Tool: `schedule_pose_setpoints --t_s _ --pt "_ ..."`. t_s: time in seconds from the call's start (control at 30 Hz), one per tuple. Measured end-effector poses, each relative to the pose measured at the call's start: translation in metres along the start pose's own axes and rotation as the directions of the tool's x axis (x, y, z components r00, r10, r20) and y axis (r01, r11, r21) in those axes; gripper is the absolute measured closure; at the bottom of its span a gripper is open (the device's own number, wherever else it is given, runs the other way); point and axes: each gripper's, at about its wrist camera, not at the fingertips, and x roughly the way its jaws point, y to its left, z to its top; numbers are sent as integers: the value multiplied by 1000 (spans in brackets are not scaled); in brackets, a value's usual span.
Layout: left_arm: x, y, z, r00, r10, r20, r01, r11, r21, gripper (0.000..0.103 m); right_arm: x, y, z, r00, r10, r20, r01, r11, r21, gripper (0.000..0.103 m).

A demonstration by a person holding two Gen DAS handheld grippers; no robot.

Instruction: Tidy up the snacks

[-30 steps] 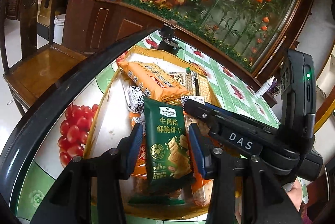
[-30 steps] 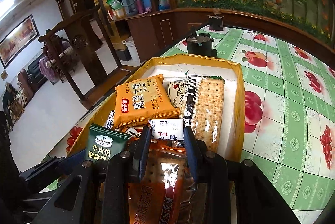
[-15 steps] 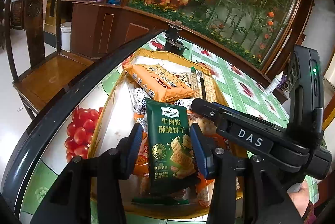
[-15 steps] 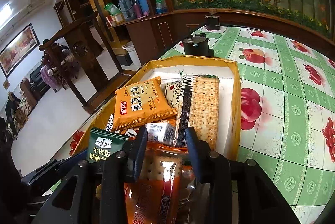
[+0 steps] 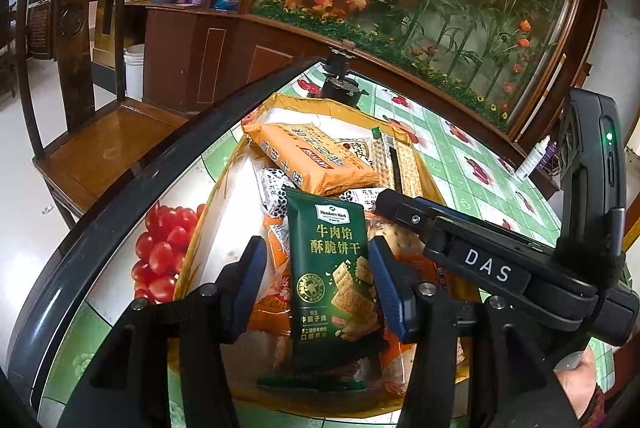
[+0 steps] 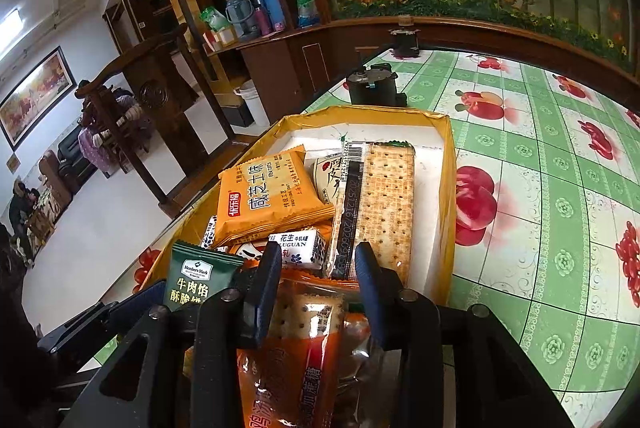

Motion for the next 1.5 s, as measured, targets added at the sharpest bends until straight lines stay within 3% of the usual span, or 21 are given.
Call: schedule_pose_setpoints --t_s 0.27,0.47,0.63,0.7,0.8,1.0,1.23,1.37,1.5 --pt "-3 2 -1 1000 25 11 -25 1000 10 44 -2 -1 0 1000 -8 6 8 1000 -9 59" --pt "-14 2 -3 996 73 50 -75 996 41 33 -21 -1 -2 998 -14 63 16 1000 -22 34" --pt "-24 -8 -5 992 90 84 -96 993 71 24 -41 7 -7 990 -25 138 35 997 -75 25" --pt "-29 -11 -5 989 106 104 -114 990 82 21 -52 9 -10 984 -34 177 50 995 -82 13" --pt "-36 -15 -6 983 125 132 -137 987 88 10 -66 7 -15 974 -48 222 69 994 -88 12" --pt "-51 -26 -10 966 167 195 -193 974 122 0 -92 -5 -28 957 -91 275 111 992 -56 9" --pt "-61 -41 -15 923 283 262 -330 931 157 0 -125 -26 -48 940 -150 307 161 987 -12 5" --pt "-68 -44 -15 919 298 257 -352 914 200 0 -137 -42 -61 935 -191 297 195 981 17 2" --pt "-85 -46 -18 902 282 327 -362 907 215 0 -143 -60 -66 944 -193 269 178 981 77 2"
